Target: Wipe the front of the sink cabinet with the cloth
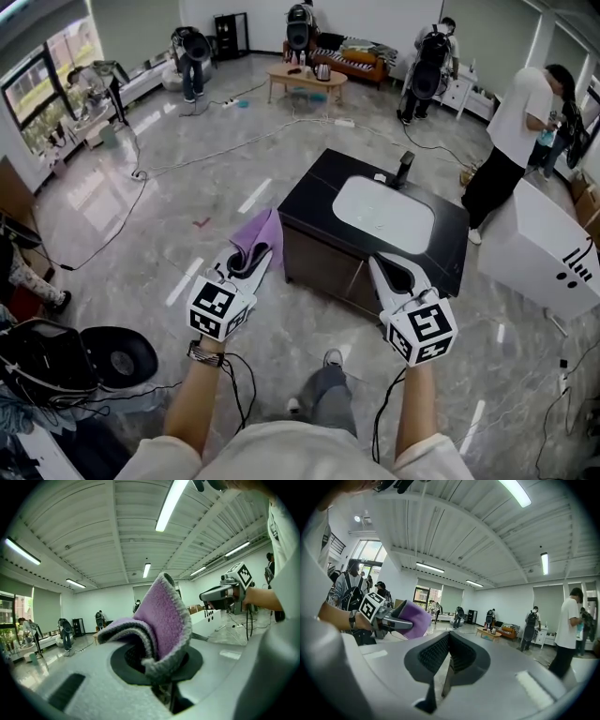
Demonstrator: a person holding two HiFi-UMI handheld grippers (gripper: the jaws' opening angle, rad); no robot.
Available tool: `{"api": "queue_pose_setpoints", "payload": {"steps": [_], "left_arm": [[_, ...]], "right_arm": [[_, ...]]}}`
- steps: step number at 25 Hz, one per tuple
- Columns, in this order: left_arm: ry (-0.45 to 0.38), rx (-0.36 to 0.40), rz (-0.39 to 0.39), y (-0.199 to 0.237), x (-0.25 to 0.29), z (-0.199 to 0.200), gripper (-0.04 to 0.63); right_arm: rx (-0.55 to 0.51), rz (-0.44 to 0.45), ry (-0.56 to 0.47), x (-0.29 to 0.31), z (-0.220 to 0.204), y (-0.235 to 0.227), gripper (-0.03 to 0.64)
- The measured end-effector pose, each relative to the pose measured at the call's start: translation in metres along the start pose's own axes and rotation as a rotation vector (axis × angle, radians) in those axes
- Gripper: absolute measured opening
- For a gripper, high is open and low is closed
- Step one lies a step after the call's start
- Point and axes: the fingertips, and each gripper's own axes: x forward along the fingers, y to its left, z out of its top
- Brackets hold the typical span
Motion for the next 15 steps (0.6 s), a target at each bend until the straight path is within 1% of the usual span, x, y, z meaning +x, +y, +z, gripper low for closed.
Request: {"api": "queue_pose_setpoints", "payload": {"steps": [7, 10, 15], "left_arm": [[-0.009, 0.019, 0.043, 0.022, 0.047, -0.007, 0.051], [-0.018, 0.010, 0.059, 0.033, 0.071, -0.010, 0.051], [-0.005, 0.005, 0.076, 0.052, 0.102, -0.040, 0.051]], "right_arm": [[-0.011, 0.015, -0.008, 0.028, -0.013, -0.041, 0.005], [-0.010, 0.022, -0.001, 0.044, -0.025, -0.061, 0.005], [-0.004, 0.024, -0.003, 0.074, -0.053, -0.078, 0.005]]}}
